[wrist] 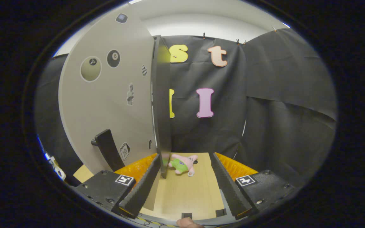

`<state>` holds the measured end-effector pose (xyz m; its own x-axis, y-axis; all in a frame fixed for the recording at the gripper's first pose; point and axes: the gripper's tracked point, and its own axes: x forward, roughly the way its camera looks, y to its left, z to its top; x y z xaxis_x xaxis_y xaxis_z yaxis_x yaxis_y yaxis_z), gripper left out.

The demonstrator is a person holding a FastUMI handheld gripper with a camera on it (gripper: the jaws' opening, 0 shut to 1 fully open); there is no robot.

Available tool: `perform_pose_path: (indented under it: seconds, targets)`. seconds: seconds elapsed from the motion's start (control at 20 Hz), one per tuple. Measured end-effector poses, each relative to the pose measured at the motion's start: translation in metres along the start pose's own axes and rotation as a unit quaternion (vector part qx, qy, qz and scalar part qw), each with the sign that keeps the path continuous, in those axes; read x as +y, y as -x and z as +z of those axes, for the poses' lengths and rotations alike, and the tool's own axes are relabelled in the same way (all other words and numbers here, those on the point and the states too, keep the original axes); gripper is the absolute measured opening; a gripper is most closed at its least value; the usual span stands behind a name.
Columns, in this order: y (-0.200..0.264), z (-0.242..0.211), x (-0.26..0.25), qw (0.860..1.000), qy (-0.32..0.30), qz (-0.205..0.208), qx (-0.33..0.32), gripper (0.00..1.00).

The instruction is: Open the shoe cabinet door, grab the shoes and put them into the shoe cabinet, then close the shoe cabinet door.

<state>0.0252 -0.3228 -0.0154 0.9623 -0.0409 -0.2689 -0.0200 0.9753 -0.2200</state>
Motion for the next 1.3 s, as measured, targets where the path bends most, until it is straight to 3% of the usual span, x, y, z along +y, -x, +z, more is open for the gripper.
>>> perform_pose_path:
  seconds: [0.25,0.45,0.6,0.95,1.3]
  targets:
    - [0.001,-0.002,0.037,1.0,0.004,0.022,0.001,1.0]
    - [0.01,0.003,0.043,0.999,0.033,-0.026,-0.012,0.96]
    - [0.015,-0.003,0.07,0.999,0.03,-0.021,-0.008,0.94]
    - [0.019,0.003,0.149,0.999,0.017,-0.027,-0.016,0.94]
    - [-0.019,0.012,0.249,1.0,-0.006,-0.02,-0.014,0.94]
